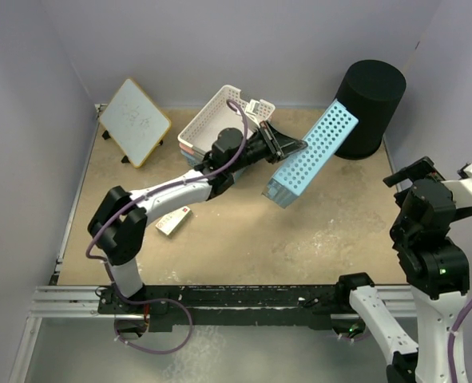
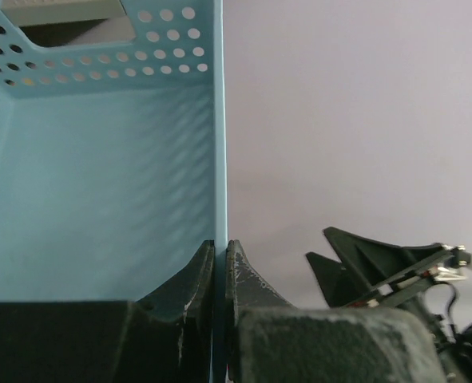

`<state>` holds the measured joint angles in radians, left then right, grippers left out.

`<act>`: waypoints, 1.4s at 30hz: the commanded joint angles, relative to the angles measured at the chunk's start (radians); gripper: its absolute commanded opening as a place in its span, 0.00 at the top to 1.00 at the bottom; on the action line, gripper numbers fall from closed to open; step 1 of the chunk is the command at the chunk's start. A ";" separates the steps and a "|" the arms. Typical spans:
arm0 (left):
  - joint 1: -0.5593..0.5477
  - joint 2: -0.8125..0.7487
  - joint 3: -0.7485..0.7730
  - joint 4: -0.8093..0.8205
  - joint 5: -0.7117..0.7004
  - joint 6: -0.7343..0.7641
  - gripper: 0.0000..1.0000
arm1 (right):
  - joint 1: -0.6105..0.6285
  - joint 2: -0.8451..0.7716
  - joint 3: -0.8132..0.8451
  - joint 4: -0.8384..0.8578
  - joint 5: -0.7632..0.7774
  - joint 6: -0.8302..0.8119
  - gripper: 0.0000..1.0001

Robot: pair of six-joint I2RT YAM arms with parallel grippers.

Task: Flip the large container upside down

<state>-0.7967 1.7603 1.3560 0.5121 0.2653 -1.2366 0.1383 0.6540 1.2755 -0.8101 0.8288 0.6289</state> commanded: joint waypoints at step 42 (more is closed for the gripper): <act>-0.125 0.183 -0.166 -0.178 -0.312 0.134 0.46 | 0.005 0.157 -0.056 0.041 -0.202 -0.083 0.01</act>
<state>-0.9031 2.0583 1.1084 0.6403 0.0643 -1.3842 0.1394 0.7536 1.2270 -0.7948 0.7059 0.5869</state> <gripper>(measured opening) 0.533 0.994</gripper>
